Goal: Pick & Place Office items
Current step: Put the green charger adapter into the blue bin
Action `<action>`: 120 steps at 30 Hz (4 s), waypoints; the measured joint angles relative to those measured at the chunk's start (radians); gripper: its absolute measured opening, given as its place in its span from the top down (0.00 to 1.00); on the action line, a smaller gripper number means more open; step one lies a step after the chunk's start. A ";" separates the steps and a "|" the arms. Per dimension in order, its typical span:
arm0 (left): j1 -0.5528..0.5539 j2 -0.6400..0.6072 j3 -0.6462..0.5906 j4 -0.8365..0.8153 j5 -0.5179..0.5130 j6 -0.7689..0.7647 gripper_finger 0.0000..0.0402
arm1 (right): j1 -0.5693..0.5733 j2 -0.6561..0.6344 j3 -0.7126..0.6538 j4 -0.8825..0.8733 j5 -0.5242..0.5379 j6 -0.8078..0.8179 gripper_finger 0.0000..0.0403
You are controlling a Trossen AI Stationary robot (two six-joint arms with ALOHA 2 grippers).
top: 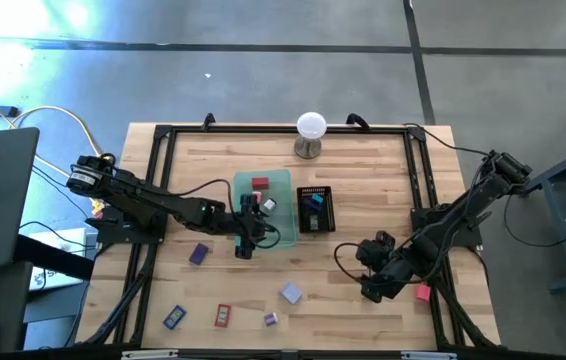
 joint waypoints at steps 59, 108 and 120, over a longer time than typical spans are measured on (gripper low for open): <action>0.000 0.000 0.000 -0.002 0.001 -0.063 0.24 | 0.092 0.400 -0.008 0.032 -0.284 0.029 0.03; 0.000 0.000 0.000 -0.017 0.031 -0.114 0.24 | -0.040 0.388 -0.014 0.026 -0.280 0.044 0.69; 0.000 0.000 0.000 0.061 0.028 -0.075 0.24 | -0.184 0.377 0.098 -0.066 -0.174 -0.372 0.69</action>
